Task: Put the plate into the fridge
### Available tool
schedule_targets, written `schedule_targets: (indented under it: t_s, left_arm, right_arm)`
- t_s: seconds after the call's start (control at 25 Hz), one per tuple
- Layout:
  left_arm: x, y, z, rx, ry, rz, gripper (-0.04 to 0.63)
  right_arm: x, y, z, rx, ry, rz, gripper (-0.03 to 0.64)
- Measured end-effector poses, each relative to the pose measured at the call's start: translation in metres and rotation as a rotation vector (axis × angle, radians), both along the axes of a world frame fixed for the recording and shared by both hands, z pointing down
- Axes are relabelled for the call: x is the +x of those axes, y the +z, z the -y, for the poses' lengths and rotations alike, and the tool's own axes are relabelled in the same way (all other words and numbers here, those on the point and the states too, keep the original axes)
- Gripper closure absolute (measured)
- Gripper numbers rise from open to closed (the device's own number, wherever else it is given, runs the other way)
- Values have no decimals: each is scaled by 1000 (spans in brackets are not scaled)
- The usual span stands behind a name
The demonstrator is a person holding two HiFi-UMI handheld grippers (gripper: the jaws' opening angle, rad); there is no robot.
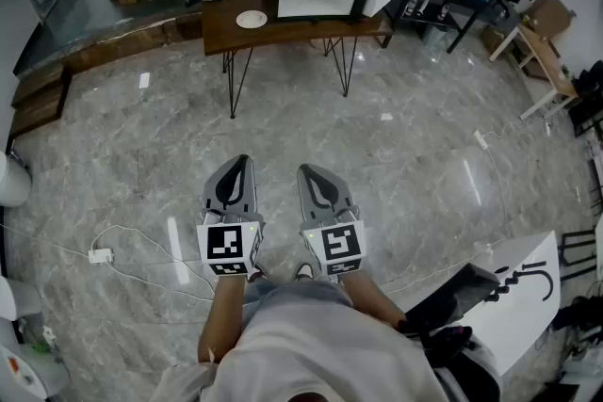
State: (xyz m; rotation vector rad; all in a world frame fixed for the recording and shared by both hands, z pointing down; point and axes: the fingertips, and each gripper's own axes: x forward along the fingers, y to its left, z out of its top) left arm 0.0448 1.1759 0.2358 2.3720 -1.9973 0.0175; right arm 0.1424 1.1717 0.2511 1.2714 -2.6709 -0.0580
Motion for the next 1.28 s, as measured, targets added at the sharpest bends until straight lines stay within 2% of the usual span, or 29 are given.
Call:
schedule_targets:
  t_s: [0.24,0.52,0.8,1.04,1.28]
  left_arm:
    - [-24,-9,4,18,34,-1,575]
    - [-56,-19,9,47,14,-37,575]
    - [-114,-11,6,30,6,-42,575]
    - [-186,5,-1,36,15,-53,575]
    - [-241,28,21,11,-21,-101,575]
  right_arm:
    - [-29,-16,8,43,-29,-5,600]
    - [-64,-32,10,58,-52,64,598]
    - [-118,-24,12,24,-38,70,598]
    - [-184,-5,8,18,2,80,598]
    - [-238,19,27,-18,-39,63,598]
